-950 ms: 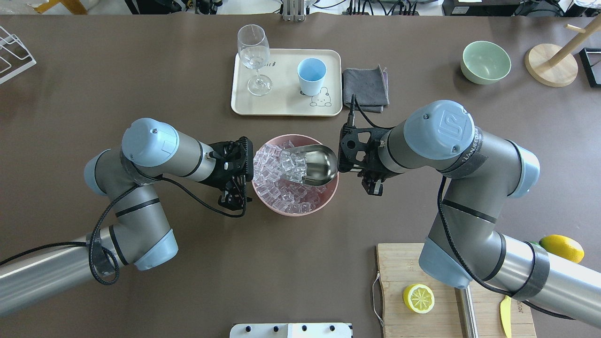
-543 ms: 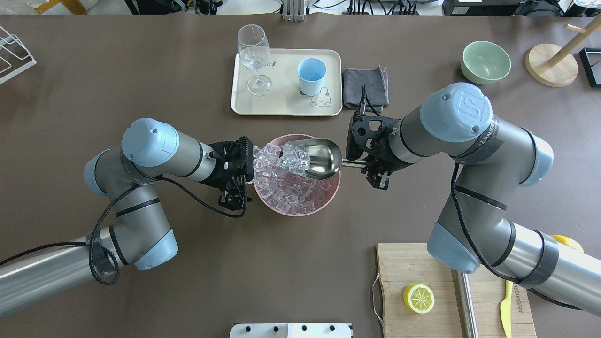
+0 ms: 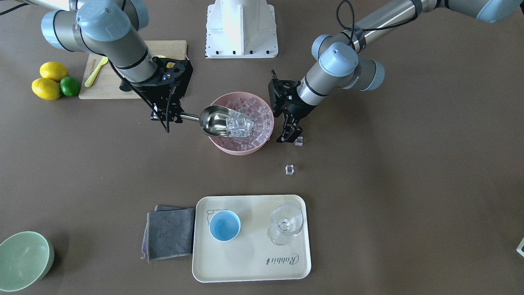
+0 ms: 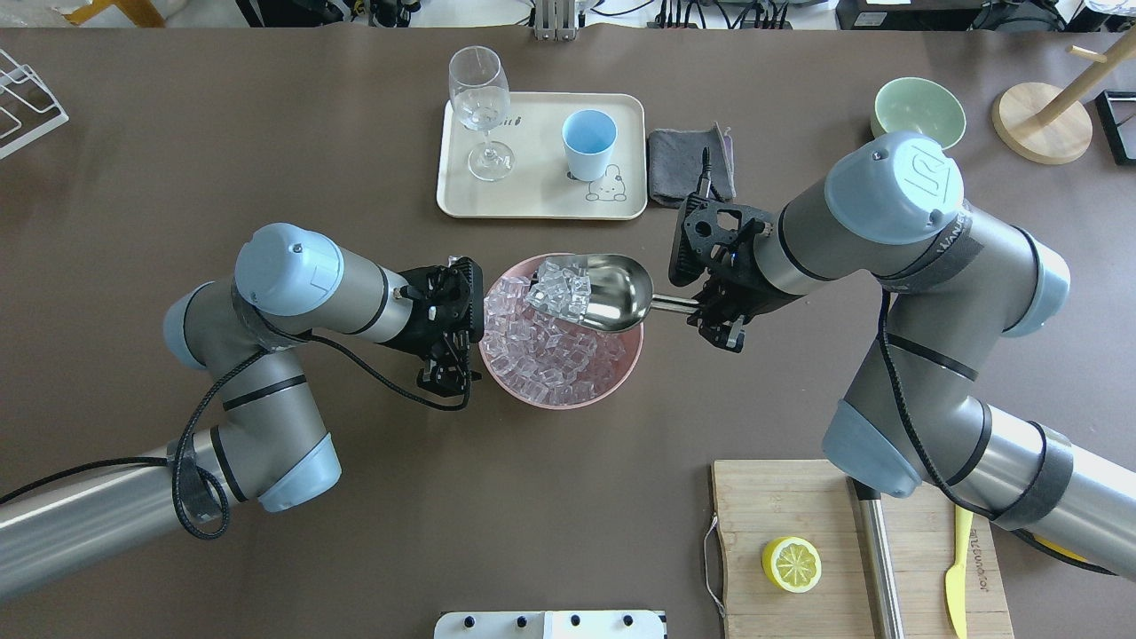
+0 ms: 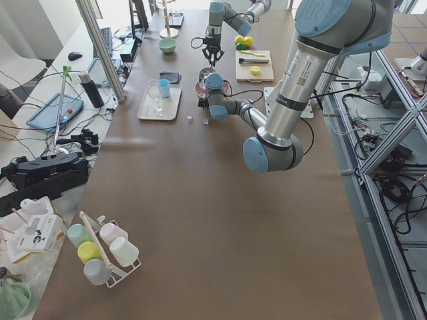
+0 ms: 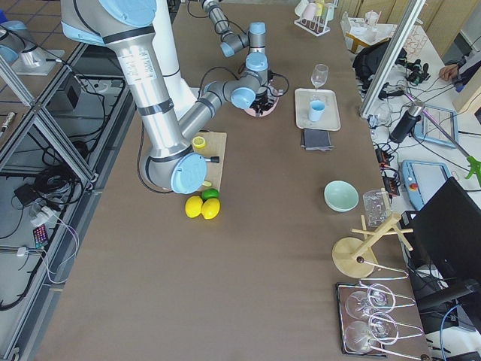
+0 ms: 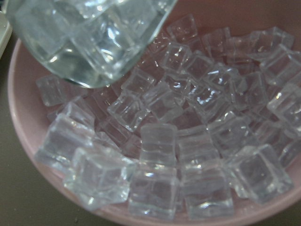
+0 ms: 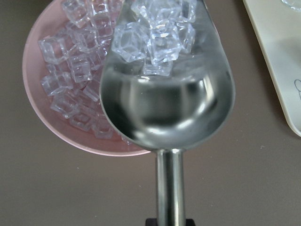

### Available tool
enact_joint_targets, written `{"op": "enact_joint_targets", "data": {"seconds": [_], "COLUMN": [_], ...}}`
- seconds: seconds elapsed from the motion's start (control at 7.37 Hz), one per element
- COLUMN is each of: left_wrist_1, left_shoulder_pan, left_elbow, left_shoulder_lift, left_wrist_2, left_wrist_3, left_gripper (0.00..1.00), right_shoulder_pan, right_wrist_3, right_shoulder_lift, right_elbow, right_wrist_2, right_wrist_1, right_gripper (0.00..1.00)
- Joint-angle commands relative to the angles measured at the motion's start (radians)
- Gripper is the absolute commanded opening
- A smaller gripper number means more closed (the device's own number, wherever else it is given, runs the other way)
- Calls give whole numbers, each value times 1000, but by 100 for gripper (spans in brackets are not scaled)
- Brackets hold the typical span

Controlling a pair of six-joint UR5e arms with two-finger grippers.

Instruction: Put ice in cup with scoop

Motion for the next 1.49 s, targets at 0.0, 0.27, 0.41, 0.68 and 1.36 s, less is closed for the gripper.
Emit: {"op": "enact_joint_targets", "data": {"seconds": [0.0, 0.27, 0.41, 0.68, 1.36], "left_wrist_1": [1, 1, -4, 16, 379], "left_shoulder_pan": [3, 2, -4, -81, -176], "left_elbow": [0, -2, -13, -65, -286], "left_shoulder_lift": [-4, 0, 11, 81, 190], "left_wrist_2": [4, 4, 3, -25, -74], "left_wrist_3": [0, 0, -2, -3, 3], "left_gripper": [99, 99, 99, 99, 99], "right_shoulder_pan": [13, 69, 94, 142, 227], "right_wrist_3": [93, 97, 113, 200, 229], "right_shoulder_lift": [-32, -44, -43, -35, 101], "right_elbow": [0, -2, -2, -9, -131], "right_wrist_2": [27, 68, 75, 113, 112], "right_wrist_1": [92, 96, 96, 90, -89], "right_gripper": [0, 0, 0, 0, 0]}}
